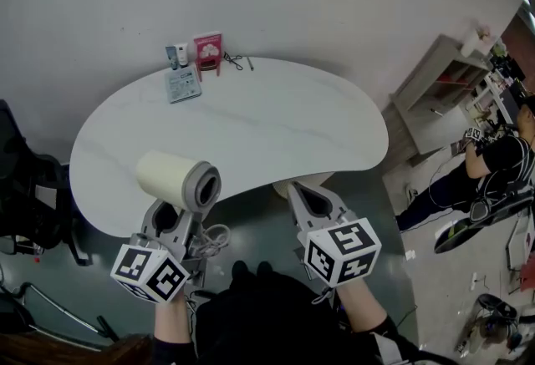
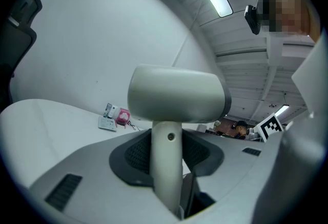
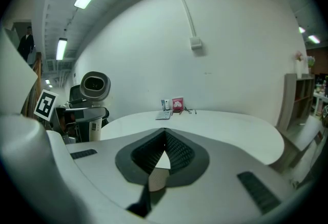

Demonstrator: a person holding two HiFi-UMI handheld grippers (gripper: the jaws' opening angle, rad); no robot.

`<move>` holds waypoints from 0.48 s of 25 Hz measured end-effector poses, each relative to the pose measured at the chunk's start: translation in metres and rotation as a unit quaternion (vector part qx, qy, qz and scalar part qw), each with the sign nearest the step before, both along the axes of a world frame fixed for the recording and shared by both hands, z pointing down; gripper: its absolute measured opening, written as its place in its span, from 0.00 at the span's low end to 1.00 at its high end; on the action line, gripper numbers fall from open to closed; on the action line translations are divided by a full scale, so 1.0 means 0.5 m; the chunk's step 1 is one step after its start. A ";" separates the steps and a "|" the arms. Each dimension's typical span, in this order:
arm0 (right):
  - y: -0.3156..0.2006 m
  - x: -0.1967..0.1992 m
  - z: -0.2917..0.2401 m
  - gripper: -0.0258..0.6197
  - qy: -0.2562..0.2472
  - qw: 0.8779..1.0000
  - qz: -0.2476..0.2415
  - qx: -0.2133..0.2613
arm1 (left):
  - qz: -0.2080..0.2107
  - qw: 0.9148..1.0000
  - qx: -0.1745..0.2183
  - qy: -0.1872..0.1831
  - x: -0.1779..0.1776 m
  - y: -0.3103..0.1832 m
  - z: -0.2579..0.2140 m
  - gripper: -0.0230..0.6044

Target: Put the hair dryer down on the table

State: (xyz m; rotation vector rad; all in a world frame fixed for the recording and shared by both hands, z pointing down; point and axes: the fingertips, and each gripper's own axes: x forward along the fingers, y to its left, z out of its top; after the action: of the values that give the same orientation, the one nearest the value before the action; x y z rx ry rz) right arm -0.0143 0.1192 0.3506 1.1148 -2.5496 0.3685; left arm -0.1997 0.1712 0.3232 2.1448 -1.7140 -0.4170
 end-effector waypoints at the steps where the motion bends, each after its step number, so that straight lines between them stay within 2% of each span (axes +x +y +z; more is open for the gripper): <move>1: 0.001 -0.003 0.001 0.04 0.001 1.000 0.001 0.000 | -0.002 1.000 -0.001 -0.003 -0.005 0.002 0.001 0.29; 7: 0.005 -0.005 0.005 0.04 0.008 1.000 0.013 -0.002 | -0.011 1.000 -0.004 -0.011 -0.030 0.017 0.005 0.29; 12: 0.000 0.002 0.014 0.04 0.007 1.000 0.024 -0.011 | -0.020 1.000 -0.003 -0.001 -0.054 0.025 0.005 0.29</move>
State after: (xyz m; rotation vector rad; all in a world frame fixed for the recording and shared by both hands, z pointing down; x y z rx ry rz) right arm -0.0132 0.1190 0.3575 1.1685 -2.5042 0.3972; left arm -0.2267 0.1835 0.3255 2.1096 -1.7598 -0.4200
